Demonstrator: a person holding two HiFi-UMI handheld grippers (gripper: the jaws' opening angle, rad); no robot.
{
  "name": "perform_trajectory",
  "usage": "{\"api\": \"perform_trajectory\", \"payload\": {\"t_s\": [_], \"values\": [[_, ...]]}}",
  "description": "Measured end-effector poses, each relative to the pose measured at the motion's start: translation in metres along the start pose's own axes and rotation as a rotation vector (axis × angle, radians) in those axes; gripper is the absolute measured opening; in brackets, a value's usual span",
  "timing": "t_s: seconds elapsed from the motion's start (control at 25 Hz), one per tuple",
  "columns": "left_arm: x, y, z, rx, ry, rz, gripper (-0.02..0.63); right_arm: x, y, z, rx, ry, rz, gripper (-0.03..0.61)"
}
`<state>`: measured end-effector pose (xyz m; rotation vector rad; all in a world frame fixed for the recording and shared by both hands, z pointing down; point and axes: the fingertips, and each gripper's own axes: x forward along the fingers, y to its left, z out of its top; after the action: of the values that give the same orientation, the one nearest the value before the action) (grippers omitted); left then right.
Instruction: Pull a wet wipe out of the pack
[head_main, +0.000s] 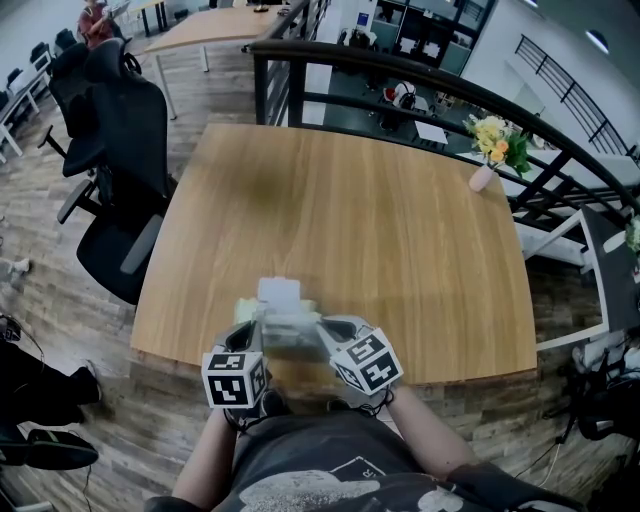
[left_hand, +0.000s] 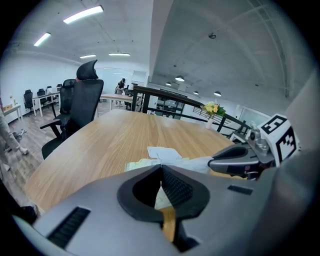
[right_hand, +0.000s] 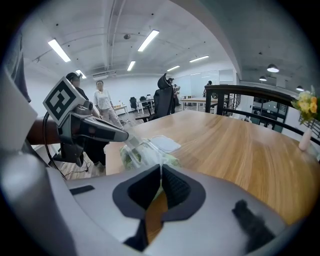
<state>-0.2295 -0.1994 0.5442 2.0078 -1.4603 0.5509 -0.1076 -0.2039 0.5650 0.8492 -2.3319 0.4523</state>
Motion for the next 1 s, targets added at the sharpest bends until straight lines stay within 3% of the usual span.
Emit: {"api": "perform_trajectory", "payload": {"t_s": [1.0], "values": [[-0.011,-0.012,-0.007,-0.019,-0.024,0.074,0.018,-0.032,-0.013,-0.006,0.006,-0.063,-0.003,0.029]]}}
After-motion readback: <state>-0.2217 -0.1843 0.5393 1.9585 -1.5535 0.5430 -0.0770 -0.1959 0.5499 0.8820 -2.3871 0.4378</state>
